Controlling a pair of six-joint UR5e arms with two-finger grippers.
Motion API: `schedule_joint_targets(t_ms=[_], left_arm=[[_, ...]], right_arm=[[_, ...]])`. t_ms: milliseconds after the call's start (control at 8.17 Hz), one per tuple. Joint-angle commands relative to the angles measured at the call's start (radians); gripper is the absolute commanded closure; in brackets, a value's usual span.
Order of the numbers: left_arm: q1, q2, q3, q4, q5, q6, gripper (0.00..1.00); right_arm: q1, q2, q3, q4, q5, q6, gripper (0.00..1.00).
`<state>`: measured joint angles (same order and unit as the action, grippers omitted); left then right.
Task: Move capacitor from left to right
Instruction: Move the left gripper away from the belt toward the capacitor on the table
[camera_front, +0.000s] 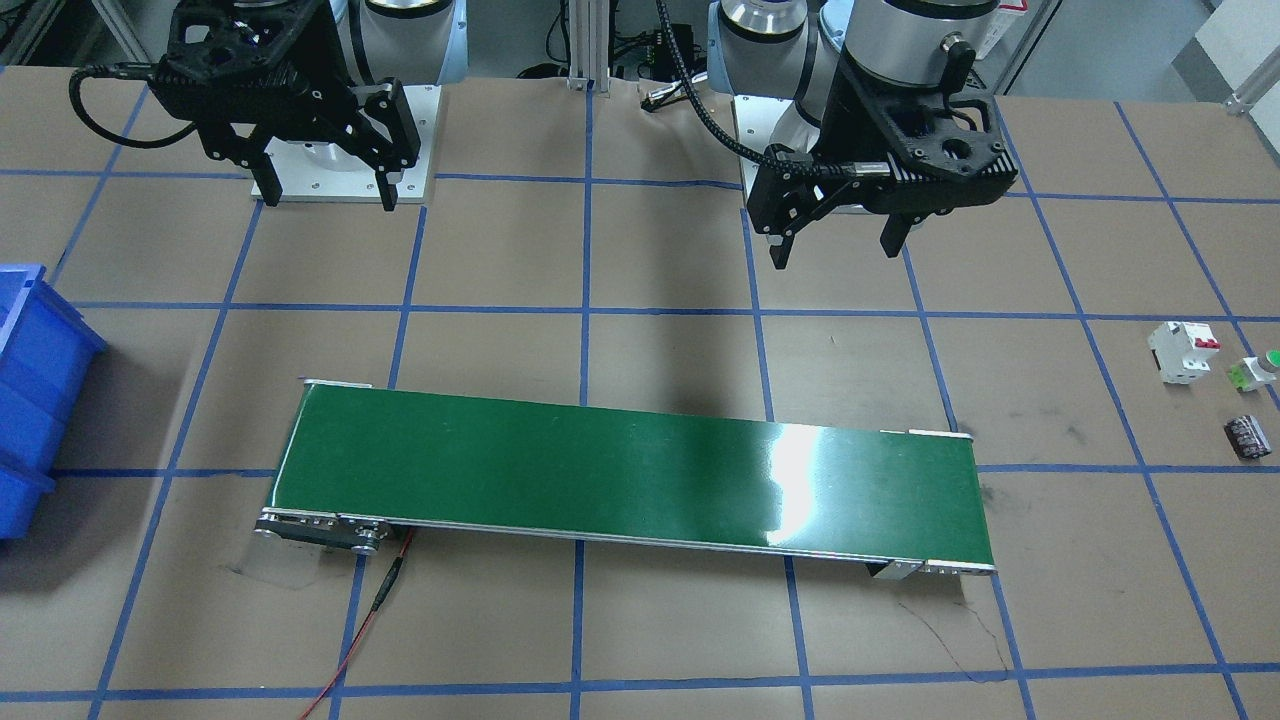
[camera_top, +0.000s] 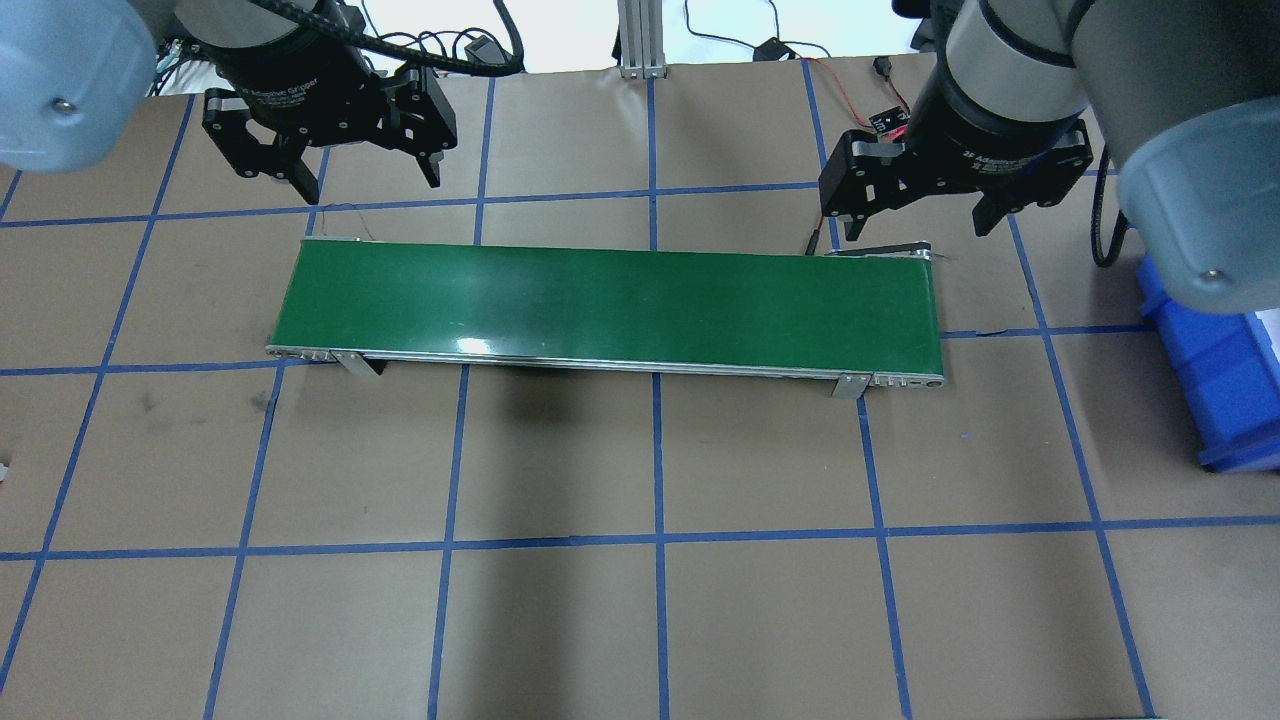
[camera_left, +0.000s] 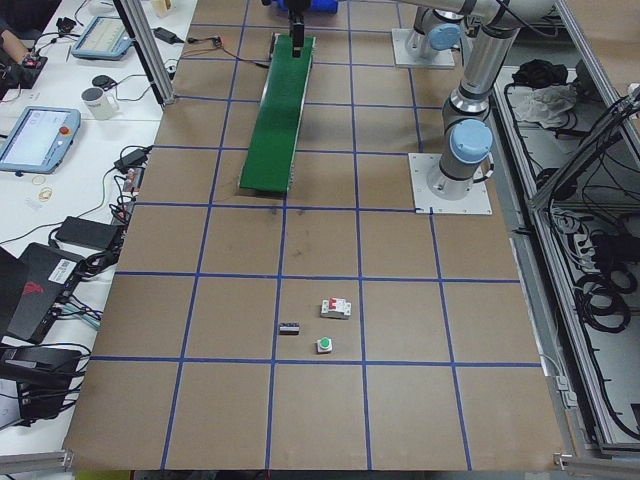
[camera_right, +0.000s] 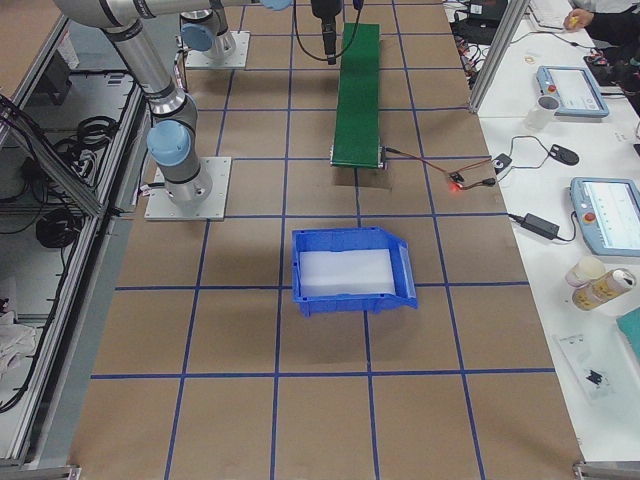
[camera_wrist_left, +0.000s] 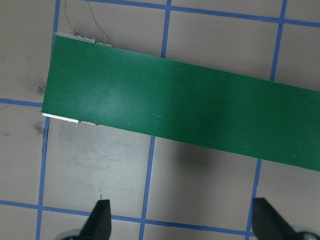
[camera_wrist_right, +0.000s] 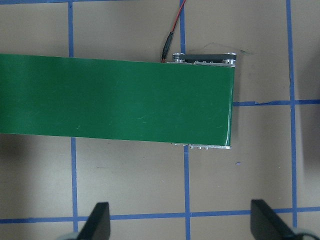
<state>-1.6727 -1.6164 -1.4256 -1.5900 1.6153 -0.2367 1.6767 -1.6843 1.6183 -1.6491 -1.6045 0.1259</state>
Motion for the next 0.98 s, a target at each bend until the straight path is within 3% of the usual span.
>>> schedule_joint_targets(t_ms=[0, 367, 490, 857], left_arm=[[-0.001, 0.007, -0.019, 0.001, 0.000, 0.002, 0.00], [0.019, 0.018, -0.032, 0.009, 0.000, 0.020, 0.00], [0.072, 0.026, -0.030, 0.004, 0.006, 0.116, 0.00], [0.398, 0.000, -0.032, -0.001, 0.003, 0.441, 0.00]], right_arm=[[0.000, 0.002, 0.000, 0.000, 0.000, 0.000, 0.00], [0.001, 0.002, 0.000, 0.000, 0.002, 0.000, 0.00], [0.000, 0.002, 0.000, 0.000, 0.002, 0.000, 0.00], [0.001, 0.002, 0.000, 0.000, 0.002, 0.001, 0.00]])
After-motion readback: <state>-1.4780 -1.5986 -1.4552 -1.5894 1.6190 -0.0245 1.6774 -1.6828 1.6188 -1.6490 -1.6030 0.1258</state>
